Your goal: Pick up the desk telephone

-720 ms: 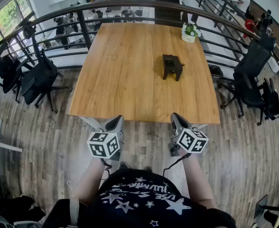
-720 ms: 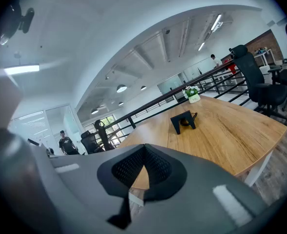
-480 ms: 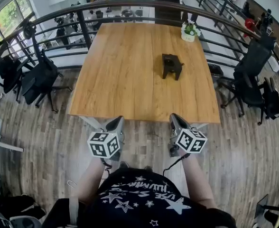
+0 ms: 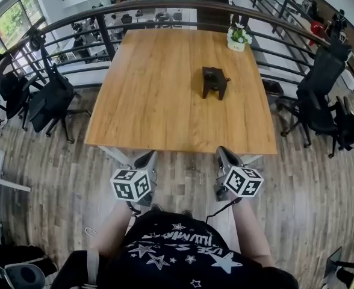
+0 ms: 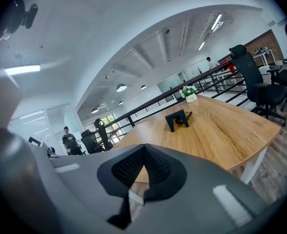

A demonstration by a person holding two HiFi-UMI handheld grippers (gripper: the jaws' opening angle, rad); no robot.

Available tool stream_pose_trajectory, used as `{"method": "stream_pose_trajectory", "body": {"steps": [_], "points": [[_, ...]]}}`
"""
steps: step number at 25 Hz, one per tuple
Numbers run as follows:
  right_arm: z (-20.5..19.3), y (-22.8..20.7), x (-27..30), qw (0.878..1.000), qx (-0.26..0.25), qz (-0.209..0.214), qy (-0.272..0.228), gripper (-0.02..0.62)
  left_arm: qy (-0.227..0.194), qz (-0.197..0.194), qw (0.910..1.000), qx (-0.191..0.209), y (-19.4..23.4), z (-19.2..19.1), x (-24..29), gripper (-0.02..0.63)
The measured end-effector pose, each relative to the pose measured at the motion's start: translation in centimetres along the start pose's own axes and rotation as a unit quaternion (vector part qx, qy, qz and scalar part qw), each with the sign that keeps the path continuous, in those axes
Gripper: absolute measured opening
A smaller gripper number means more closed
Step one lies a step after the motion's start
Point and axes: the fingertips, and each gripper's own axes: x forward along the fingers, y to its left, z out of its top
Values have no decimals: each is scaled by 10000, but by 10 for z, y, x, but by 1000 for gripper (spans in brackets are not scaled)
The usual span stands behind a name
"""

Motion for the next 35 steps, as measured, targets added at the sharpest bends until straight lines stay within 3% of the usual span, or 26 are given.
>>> {"method": "stream_pose_trajectory", "body": {"steps": [13,21,35], "points": [[-3,-53,-8,9996,160,-48,222,0,28,363,9992,189,-12,-10,16,2],[0,-79,27,9982,337,-422,249,0,52,298,9991,-313,25,-5,57,2],[28,-82,140,9933,535,-983,287,0,209,23,9993,-301,109,66,139,2]]}}
